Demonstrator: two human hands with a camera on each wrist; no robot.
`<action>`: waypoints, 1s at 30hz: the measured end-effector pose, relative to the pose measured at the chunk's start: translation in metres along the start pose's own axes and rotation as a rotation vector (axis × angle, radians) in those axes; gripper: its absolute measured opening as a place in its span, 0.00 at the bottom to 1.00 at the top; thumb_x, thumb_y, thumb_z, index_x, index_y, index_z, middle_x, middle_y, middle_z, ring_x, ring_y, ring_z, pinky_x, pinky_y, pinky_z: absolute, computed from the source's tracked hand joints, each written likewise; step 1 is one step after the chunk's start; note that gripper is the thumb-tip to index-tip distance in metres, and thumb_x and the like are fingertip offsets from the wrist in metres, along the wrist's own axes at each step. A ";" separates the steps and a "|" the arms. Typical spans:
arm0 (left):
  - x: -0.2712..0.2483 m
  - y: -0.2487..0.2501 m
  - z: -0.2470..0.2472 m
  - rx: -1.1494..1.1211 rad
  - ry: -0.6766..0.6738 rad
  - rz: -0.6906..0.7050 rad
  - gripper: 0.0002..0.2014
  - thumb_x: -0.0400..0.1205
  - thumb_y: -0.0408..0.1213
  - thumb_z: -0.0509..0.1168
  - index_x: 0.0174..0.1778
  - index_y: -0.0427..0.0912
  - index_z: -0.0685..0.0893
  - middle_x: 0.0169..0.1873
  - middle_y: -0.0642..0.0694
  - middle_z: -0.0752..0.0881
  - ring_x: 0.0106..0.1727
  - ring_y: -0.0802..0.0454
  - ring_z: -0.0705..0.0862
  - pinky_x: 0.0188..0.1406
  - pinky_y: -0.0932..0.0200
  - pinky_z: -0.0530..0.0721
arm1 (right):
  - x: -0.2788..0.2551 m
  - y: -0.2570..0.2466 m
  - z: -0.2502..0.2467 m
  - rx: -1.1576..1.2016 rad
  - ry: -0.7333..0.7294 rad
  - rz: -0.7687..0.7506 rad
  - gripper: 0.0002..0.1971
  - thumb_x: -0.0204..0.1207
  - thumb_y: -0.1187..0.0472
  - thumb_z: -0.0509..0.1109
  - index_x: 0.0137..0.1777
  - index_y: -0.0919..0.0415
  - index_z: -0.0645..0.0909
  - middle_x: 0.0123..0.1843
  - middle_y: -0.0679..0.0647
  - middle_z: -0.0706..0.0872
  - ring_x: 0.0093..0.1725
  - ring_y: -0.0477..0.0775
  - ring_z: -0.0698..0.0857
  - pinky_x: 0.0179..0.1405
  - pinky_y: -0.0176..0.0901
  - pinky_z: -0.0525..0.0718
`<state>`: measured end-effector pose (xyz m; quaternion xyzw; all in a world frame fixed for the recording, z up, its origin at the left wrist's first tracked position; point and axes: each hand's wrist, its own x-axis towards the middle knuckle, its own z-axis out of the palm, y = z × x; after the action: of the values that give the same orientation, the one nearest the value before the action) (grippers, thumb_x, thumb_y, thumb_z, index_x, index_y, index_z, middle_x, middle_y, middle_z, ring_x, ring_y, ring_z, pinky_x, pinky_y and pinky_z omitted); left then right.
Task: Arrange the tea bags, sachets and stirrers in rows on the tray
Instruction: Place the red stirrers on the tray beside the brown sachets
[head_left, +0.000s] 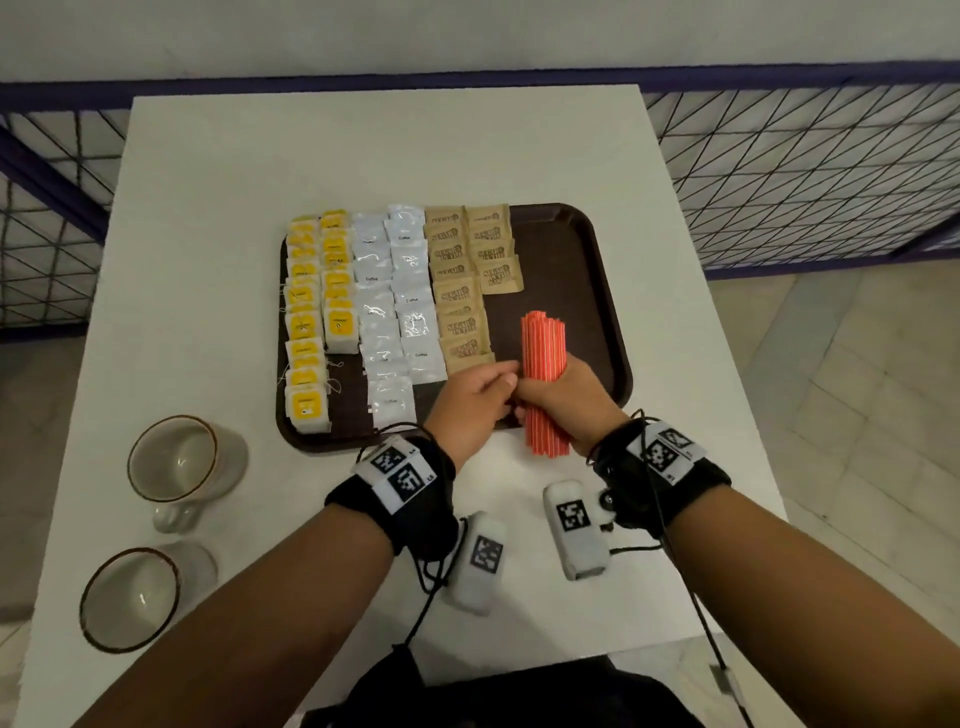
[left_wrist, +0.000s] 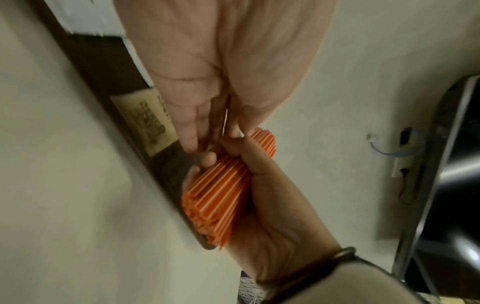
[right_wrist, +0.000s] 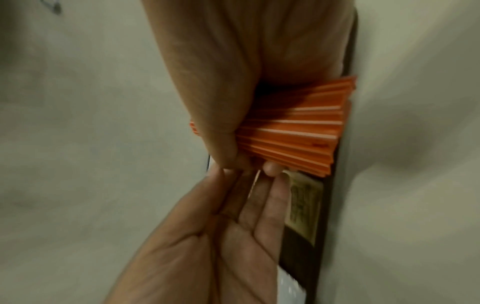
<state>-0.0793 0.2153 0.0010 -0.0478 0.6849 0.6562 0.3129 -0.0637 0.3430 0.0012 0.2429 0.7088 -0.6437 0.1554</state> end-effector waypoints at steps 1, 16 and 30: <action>0.007 0.003 0.007 -0.028 -0.012 -0.041 0.15 0.86 0.30 0.55 0.68 0.35 0.78 0.55 0.40 0.82 0.55 0.49 0.82 0.63 0.52 0.82 | 0.006 -0.003 -0.007 -0.034 0.004 0.025 0.14 0.66 0.68 0.74 0.51 0.70 0.77 0.37 0.63 0.84 0.34 0.57 0.85 0.42 0.55 0.87; 0.092 0.022 0.038 0.129 0.048 -0.151 0.12 0.85 0.33 0.56 0.49 0.41 0.86 0.44 0.38 0.86 0.47 0.39 0.86 0.52 0.38 0.86 | 0.073 -0.023 -0.047 -0.285 -0.067 0.062 0.07 0.69 0.67 0.73 0.45 0.68 0.81 0.46 0.68 0.87 0.47 0.68 0.87 0.53 0.62 0.85; 0.109 0.011 0.043 0.478 0.183 0.111 0.15 0.79 0.27 0.65 0.60 0.40 0.86 0.49 0.41 0.89 0.49 0.48 0.87 0.53 0.55 0.83 | 0.085 -0.018 -0.068 -0.504 0.030 -0.005 0.12 0.73 0.60 0.71 0.54 0.65 0.80 0.45 0.55 0.86 0.42 0.53 0.85 0.44 0.43 0.85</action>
<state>-0.1555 0.2947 -0.0404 0.0060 0.8476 0.4849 0.2154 -0.1383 0.4211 -0.0205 0.2044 0.8498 -0.4432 0.1990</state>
